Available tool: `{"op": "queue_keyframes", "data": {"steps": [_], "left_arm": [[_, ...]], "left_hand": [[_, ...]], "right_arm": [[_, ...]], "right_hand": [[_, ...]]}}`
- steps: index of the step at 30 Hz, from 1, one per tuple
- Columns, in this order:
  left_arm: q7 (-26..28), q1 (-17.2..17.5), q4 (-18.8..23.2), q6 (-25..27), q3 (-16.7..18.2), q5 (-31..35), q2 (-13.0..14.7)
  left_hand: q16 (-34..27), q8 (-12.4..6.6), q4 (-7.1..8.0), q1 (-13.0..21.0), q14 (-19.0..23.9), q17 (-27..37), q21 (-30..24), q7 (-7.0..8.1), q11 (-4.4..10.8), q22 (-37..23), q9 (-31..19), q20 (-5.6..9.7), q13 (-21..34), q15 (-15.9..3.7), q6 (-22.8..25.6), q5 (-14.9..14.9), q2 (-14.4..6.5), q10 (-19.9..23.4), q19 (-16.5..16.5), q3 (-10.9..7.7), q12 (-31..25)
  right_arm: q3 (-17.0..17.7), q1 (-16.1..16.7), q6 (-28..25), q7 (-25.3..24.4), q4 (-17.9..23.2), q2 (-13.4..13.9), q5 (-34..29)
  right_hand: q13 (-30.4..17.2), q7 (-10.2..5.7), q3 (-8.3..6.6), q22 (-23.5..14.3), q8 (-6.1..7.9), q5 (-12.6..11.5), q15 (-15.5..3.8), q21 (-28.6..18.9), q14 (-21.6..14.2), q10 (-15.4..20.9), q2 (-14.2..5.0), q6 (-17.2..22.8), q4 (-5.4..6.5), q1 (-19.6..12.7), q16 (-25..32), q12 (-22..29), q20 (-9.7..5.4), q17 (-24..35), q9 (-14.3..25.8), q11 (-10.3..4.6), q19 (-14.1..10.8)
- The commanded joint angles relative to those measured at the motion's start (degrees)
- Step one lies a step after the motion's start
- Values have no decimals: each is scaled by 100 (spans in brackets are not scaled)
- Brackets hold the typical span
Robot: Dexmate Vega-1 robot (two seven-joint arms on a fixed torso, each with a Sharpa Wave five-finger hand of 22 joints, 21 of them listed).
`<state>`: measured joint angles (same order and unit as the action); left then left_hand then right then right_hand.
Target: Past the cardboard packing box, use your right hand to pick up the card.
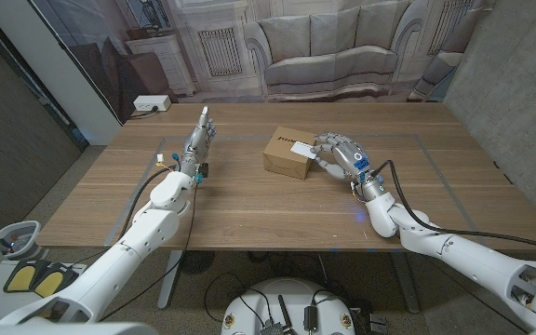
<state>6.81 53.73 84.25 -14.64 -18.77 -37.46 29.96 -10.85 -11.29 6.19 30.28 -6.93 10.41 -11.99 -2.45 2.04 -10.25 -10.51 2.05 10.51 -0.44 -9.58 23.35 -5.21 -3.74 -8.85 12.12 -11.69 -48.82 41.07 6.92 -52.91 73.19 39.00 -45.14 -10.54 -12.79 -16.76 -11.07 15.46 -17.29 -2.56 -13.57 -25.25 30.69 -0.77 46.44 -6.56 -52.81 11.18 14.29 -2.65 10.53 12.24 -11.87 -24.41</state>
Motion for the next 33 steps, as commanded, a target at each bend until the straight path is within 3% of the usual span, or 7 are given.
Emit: {"op": "queue_keyframes", "data": {"steps": [1, 33], "left_arm": [[-20, -85, -67, 48, -48, 22, -35], [-57, -170, -208, 3, -83, 17, -117]], "left_hand": [[6, 11, 3, 9, -18, 19, 21, 5, -1, -35, -17, 52, 21, 18, 6, 31, -21, -21, -72, 49, 1], [5, 10, 3, 23, -18, 19, 21, 3, -5, -35, -17, 50, 22, 16, 9, 31, -38, -12, -77, 86, -3]], "right_arm": [[-11, 16, -23, 56, -35, 11, 47], [-132, -87, 53, -173, -227, -87, 12]], "right_hand": [[-18, 6, 5, -9, -41, 29, -627, -18, -17, 10, 26, -77, -8, 7, -7, -25, -438, 16, 12, -2, -39], [-21, 0, 37, -10, -97, 29, -607, -14, -45, 25, 49, -166, -1, 39, -10, -40, -415, 21, 18, 21, -54]]}}
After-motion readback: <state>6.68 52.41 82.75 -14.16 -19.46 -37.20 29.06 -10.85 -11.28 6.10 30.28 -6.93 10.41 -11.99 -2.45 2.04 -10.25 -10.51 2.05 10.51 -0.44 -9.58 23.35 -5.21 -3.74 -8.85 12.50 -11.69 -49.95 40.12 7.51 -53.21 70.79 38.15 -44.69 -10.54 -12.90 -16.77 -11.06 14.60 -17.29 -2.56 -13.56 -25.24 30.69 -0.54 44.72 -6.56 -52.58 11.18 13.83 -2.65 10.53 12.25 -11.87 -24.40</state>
